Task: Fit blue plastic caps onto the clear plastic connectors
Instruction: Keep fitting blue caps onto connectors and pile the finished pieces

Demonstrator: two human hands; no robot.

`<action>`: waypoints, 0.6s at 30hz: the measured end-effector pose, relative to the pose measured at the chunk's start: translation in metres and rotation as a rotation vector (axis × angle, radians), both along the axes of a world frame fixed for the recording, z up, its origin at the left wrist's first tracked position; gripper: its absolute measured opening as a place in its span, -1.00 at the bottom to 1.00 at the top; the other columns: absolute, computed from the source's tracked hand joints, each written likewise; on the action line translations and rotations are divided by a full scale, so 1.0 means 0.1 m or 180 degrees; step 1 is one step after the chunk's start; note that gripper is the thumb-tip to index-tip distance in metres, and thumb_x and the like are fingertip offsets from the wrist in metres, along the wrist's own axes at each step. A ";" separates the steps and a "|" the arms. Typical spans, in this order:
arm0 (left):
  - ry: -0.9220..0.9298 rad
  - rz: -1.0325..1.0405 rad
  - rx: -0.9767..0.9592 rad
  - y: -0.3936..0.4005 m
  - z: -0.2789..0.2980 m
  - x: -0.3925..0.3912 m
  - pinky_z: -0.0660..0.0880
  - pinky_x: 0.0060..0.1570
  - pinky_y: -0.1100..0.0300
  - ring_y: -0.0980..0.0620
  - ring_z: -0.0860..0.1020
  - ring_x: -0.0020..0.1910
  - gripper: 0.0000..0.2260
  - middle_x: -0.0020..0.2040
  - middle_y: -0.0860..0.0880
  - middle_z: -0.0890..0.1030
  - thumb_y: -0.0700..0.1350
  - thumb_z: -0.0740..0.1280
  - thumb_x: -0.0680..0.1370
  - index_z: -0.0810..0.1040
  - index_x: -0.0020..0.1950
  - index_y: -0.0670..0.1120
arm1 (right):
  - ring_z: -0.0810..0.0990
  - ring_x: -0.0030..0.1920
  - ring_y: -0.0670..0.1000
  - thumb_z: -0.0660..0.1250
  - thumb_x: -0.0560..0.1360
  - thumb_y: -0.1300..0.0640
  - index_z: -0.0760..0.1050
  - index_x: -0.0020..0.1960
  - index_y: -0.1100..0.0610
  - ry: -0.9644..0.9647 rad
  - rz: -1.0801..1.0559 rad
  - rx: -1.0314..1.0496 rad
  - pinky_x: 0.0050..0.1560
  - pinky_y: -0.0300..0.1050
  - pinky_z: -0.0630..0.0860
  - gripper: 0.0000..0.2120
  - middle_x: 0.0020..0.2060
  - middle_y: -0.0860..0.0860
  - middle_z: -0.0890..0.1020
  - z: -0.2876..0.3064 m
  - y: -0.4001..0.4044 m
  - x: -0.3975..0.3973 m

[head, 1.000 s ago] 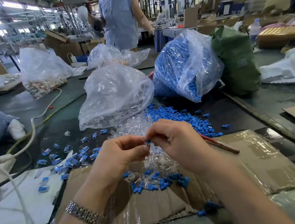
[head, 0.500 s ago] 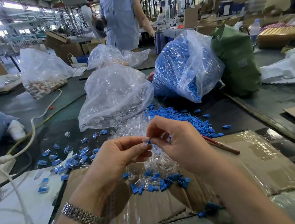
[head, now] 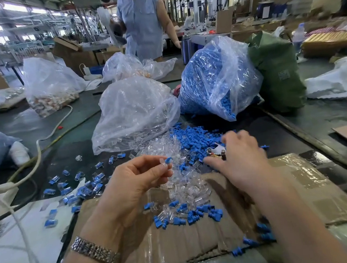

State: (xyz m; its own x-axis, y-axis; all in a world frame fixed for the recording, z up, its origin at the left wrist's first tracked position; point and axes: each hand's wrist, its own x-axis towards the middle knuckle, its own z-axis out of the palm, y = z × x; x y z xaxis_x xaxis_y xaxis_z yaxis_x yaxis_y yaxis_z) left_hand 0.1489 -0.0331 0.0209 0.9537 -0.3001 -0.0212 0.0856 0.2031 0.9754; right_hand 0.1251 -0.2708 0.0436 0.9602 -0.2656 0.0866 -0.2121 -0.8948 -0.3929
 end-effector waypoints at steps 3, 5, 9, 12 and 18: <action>-0.0074 0.0060 -0.0123 -0.01 0.02 0.02 0.63 -0.07 0.19 -0.14 0.70 -0.03 -0.76 0.03 -0.27 0.70 -0.20 0.52 0.38 0.73 0.04 -0.15 | 0.37 0.35 0.22 0.39 0.42 -0.40 0.38 0.34 0.16 0.0823 -0.0431 -0.0415 0.34 0.20 0.41 -0.24 0.32 0.17 0.41 -0.07 -0.08 0.02; -0.0067 0.0064 -0.0128 -0.01 0.02 0.02 0.63 -0.06 0.20 -0.13 0.70 -0.03 -0.76 0.03 -0.26 0.71 -0.21 0.50 0.39 0.74 0.05 -0.14 | 0.40 0.28 0.22 0.40 0.46 -0.31 0.44 0.13 0.13 0.0881 -0.0336 -0.0451 0.30 0.19 0.45 -0.46 0.25 0.18 0.46 -0.09 -0.08 0.03; 0.0003 0.0093 -0.0259 -0.02 0.02 0.02 0.63 -0.08 0.21 -0.12 0.70 -0.02 -0.79 0.05 -0.26 0.71 -0.25 0.46 0.42 0.74 0.04 -0.16 | 0.47 0.07 0.19 0.33 0.52 -0.13 0.35 -0.16 0.12 0.0685 -0.0209 -0.0374 -0.01 0.02 0.48 -0.66 -0.02 0.12 0.48 -0.06 -0.03 0.02; 0.0087 0.0161 -0.0399 -0.02 0.03 0.02 0.64 -0.09 0.20 -0.13 0.71 -0.01 -0.79 0.07 -0.28 0.70 -0.25 0.46 0.41 0.74 0.02 -0.17 | 0.47 -0.28 0.10 0.29 0.53 -0.01 0.38 -0.28 0.16 0.0375 -0.0094 0.0211 -0.35 -0.08 0.29 -0.69 -0.33 0.07 0.50 -0.03 -0.03 0.02; 0.0172 0.0280 -0.0564 0.00 0.03 0.06 0.64 -0.08 0.19 -0.13 0.70 0.08 -0.78 0.11 -0.25 0.70 -0.23 0.46 0.43 0.72 0.06 -0.19 | 0.61 -0.24 0.08 0.34 0.61 0.16 0.67 -0.09 0.23 0.0804 0.0950 0.3055 -0.18 0.04 0.64 -0.79 -0.31 0.06 0.57 0.17 0.01 -0.09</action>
State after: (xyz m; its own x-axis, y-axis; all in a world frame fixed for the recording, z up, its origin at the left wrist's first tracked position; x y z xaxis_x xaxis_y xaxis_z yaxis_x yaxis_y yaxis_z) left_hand 0.1550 -0.0327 0.0238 0.9753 -0.2192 -0.0275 0.1113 0.3802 0.9182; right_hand 0.1157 -0.2699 0.0603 0.9590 0.1353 -0.2489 -0.2084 -0.2582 -0.9434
